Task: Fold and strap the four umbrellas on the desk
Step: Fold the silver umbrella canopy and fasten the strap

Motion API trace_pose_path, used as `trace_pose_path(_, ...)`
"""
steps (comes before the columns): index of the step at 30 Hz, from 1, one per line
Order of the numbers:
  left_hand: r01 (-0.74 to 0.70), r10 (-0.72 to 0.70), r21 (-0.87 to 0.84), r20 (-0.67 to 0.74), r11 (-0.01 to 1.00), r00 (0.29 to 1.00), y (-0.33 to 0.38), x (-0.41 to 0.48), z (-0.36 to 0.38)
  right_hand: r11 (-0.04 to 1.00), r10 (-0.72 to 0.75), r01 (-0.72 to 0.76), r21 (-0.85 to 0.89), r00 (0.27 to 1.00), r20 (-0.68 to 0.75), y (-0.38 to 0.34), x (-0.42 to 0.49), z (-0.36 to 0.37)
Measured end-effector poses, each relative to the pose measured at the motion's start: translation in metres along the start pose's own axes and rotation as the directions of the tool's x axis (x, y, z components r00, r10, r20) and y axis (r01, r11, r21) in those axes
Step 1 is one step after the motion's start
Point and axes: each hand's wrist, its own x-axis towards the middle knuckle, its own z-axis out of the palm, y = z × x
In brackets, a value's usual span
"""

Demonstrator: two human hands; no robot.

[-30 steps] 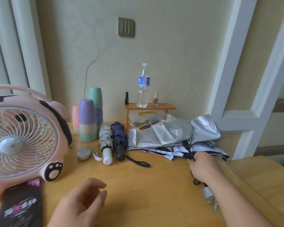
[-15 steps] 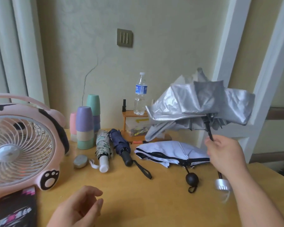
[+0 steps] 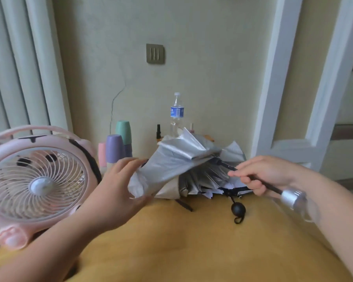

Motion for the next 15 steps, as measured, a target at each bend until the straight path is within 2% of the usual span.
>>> trace_pose_path(2,-0.082,0.080,0.035,0.056,0.996,0.995,0.010,0.009,0.002,0.987,0.032,-0.034,0.159,0.999,0.016,-0.008,-0.002,0.007)
trace_pose_path(4,-0.074,0.072,0.021,0.090,0.997,0.993,0.022,0.015,0.007,0.960,0.025,-0.043,0.277,0.997,0.070,-0.022,-0.006,0.013)
trace_pose_path(7,-0.040,0.039,0.003,0.133,0.999,0.990,0.038,0.023,0.011,0.952,-0.057,-0.012,0.305,0.975,0.216,-0.049,-0.014,0.020)
trace_pose_path(10,0.000,0.001,-0.007,0.191,1.000,0.981,0.055,0.026,0.010,0.945,-0.136,0.059,0.320,0.965,0.225,-0.074,-0.019,0.024)
trace_pose_path(15,0.099,-0.066,-0.177,0.180,0.979,0.981,0.073,0.031,0.004,0.916,-0.228,0.105,0.388,0.931,0.285,-0.105,-0.019,0.033)
